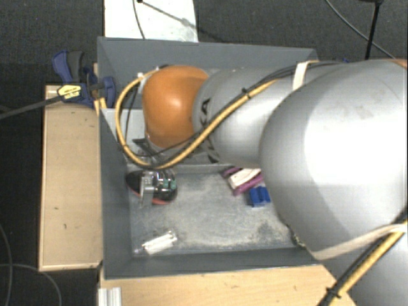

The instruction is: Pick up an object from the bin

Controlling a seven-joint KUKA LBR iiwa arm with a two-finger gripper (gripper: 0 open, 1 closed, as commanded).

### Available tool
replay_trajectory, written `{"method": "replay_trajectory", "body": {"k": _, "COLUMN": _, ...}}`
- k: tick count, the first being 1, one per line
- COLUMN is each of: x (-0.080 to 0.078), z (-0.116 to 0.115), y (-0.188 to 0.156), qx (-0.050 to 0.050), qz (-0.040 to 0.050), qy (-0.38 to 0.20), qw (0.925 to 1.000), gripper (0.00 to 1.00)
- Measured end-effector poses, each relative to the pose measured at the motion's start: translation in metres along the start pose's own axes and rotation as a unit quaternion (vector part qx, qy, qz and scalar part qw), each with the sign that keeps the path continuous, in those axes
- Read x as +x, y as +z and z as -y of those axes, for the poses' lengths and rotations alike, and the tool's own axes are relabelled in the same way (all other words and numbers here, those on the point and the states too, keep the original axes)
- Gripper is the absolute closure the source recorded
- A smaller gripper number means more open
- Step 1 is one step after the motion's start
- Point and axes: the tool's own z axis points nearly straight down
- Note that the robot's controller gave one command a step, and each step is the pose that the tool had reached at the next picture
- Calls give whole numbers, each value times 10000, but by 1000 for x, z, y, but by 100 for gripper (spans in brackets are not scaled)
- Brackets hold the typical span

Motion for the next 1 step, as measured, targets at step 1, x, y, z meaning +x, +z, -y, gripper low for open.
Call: {"method": "replay_trajectory", "body": {"k": 1, "x": -1, "z": 5, "y": -12, "qx": 3, "qz": 6, "qy": 629, "qw": 9980, "gripper": 0}}
